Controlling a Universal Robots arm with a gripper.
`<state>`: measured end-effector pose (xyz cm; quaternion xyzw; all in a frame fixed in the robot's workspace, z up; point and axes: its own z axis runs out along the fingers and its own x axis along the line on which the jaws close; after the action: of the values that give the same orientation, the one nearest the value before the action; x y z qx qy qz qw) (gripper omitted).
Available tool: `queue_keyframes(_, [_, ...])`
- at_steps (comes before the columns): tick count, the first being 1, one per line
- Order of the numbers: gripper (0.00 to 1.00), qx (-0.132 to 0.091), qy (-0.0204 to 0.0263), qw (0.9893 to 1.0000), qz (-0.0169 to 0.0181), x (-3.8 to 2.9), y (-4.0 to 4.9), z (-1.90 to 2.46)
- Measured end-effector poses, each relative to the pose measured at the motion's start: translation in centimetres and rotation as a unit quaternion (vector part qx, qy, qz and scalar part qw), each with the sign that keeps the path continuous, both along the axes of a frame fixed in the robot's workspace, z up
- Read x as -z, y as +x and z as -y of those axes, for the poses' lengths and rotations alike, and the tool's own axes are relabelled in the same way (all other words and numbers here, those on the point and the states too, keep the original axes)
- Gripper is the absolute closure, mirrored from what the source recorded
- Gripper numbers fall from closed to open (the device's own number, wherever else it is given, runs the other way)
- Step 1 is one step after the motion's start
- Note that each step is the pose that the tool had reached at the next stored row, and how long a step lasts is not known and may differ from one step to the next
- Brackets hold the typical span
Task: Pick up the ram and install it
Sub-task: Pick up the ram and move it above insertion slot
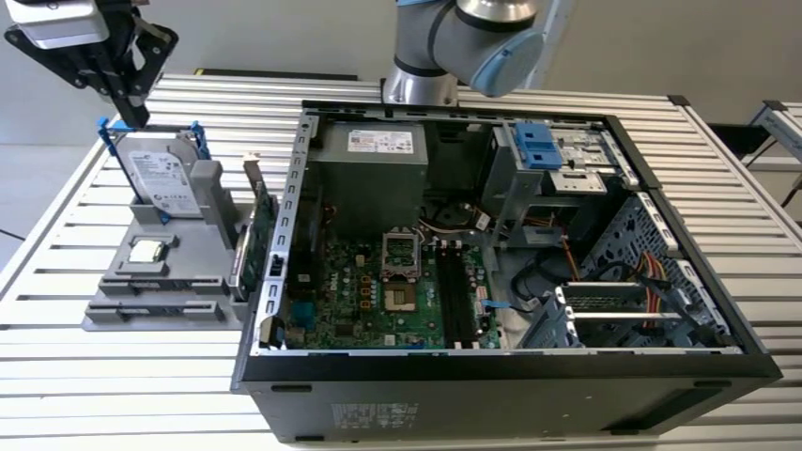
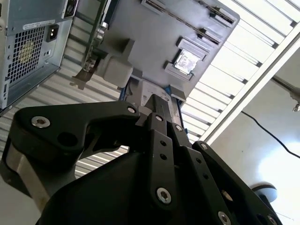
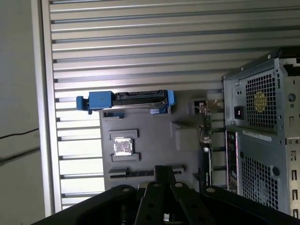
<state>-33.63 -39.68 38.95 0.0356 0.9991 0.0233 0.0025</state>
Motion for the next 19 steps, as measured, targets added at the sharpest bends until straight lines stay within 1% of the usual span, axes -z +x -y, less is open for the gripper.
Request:
queue_keyframes(10, [1.0,-0.001,0.0,1.0,0.0,0.0,-1.24,0.0])
queue_keyframes(19, [1.0,-0.003,0.0,1.0,0.0,0.0,-2.11,0.0])
